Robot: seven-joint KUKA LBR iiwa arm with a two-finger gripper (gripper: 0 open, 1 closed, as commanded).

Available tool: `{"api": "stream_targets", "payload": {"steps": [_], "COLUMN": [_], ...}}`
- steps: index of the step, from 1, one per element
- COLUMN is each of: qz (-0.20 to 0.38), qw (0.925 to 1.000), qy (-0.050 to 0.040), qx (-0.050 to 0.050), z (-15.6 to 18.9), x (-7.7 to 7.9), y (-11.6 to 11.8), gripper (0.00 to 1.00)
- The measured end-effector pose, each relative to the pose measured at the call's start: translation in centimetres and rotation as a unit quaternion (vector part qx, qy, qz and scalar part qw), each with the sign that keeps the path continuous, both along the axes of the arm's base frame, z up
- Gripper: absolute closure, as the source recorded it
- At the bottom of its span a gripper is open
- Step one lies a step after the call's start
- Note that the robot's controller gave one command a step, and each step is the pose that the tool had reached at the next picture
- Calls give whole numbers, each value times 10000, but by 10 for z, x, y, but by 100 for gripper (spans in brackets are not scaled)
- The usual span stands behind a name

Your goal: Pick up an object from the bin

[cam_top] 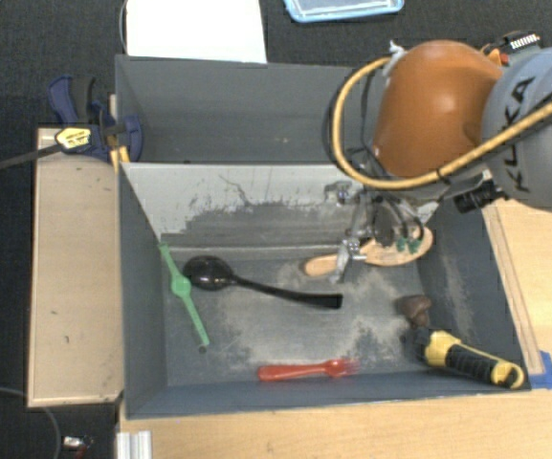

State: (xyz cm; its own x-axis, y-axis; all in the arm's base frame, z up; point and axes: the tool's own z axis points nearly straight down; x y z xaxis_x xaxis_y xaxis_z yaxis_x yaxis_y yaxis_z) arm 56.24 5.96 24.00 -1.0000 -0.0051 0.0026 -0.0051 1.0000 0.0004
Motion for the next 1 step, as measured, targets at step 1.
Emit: {"api": "stream_targets", "payload": {"steps": [1], "qz": [-10], "qw": [10000], "qy": [-32], "qx": [3], "z": [3], "x": [1], "y": [0], "gripper": [0]}}
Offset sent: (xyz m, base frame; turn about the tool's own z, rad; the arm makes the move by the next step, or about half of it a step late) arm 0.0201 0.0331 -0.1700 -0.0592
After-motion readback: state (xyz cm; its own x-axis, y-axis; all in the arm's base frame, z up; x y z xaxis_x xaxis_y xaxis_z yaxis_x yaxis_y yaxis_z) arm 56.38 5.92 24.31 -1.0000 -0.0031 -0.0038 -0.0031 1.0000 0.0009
